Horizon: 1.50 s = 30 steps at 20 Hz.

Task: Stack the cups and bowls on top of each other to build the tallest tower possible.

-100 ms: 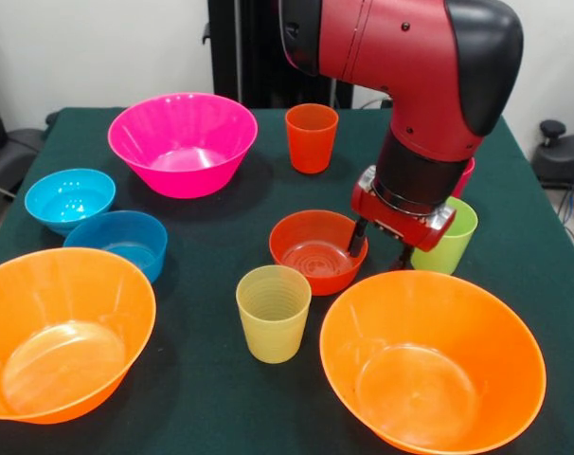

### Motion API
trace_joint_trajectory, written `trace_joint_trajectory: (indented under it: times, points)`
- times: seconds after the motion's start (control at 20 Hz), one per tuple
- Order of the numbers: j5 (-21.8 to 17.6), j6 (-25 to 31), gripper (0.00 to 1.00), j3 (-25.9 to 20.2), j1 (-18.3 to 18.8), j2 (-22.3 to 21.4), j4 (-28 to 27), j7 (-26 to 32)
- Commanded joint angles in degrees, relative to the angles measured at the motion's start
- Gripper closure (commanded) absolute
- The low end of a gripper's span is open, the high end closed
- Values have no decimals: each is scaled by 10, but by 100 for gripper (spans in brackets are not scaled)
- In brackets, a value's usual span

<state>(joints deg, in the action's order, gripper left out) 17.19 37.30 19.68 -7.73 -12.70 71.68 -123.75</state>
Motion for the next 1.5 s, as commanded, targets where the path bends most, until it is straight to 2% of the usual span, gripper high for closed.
trace_joint_trajectory:
  times: [0.05,0.35,0.6,0.95,1.25,1.5]
  points:
    - [9,48,0,-46,-5,2,-44,-83]
    - [-3,95,0,-24,-11,-26,-50,-78]
    - [-4,91,0,-7,-8,-43,-38,-88]
    - [-4,161,0,8,1,-74,-45,-82]
    - [3,141,0,13,5,-68,-47,-99]
    - [34,106,0,26,-3,-27,-76,-168]
